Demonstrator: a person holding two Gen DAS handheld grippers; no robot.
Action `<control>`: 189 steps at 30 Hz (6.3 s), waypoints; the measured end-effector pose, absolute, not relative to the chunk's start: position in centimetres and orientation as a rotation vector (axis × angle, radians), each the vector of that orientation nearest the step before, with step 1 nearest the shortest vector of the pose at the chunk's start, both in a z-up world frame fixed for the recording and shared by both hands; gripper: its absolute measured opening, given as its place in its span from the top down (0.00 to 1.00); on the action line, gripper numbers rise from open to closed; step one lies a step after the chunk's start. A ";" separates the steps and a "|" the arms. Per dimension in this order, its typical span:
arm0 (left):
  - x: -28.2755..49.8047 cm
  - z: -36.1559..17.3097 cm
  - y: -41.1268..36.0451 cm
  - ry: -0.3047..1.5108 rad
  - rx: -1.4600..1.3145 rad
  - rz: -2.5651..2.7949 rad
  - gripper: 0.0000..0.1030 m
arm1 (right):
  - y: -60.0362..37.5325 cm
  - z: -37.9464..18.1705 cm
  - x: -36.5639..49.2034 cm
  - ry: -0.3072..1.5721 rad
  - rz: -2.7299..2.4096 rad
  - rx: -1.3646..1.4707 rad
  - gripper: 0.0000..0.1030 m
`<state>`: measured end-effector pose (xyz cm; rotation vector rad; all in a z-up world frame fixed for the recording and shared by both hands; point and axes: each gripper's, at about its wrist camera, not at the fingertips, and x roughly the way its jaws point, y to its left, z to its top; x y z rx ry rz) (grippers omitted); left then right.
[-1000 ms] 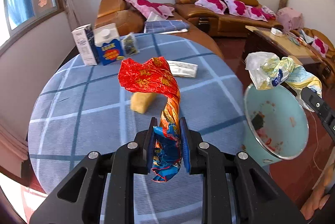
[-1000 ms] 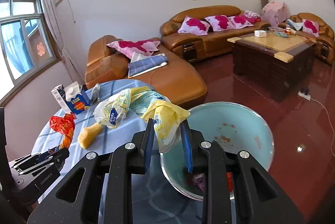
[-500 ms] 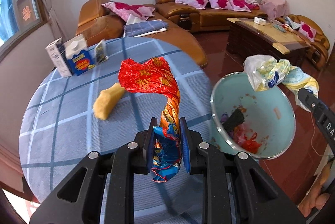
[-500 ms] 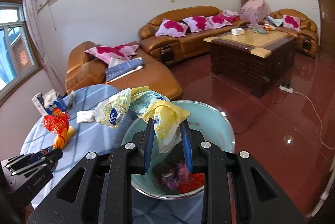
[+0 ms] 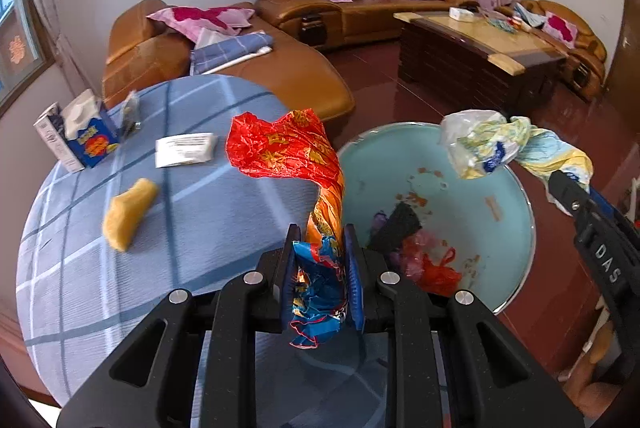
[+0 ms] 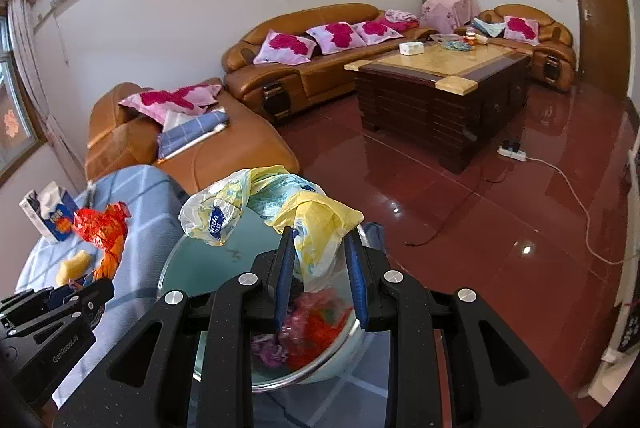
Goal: Collect trash
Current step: 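Carry the red-blue wrapper in the left gripper while the right carries the yellow-white wrapper over the bucket, then open both grippers over the teal bucket to drop both wrappers, then move the left gripper to the yellow sponge cake while the right moves toward the receipt, then grasp the yellow sponge cake with the left gripper while the right grasps the white receipt, then carry the sponge cake in the left gripper while the right carries the receipt over the bucket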
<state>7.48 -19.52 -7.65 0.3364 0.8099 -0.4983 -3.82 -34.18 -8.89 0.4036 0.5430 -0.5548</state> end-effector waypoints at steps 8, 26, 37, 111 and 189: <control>7.1 -9.0 -23.1 0.827 0.389 -0.546 0.79 | -35.6 -10.4 -3.5 0.582 -0.575 0.432 0.74; 8.6 -11.9 -24.7 0.920 0.396 -0.551 0.53 | -35.9 -11.7 -2.2 0.627 -0.520 0.441 0.58; 8.4 -9.8 -22.8 0.871 0.357 -0.507 0.31 | -35.6 -9.5 -3.7 0.519 -0.536 0.438 0.52; 26.0 -10.9 0.2 0.917 0.124 -0.195 0.72 | -15.9 -12.0 27.3 0.922 0.242 -0.078 0.50; 8.2 -8.1 -23.6 0.800 0.344 -0.493 0.72 | -35.0 -8.1 -2.3 0.582 -0.413 0.439 0.78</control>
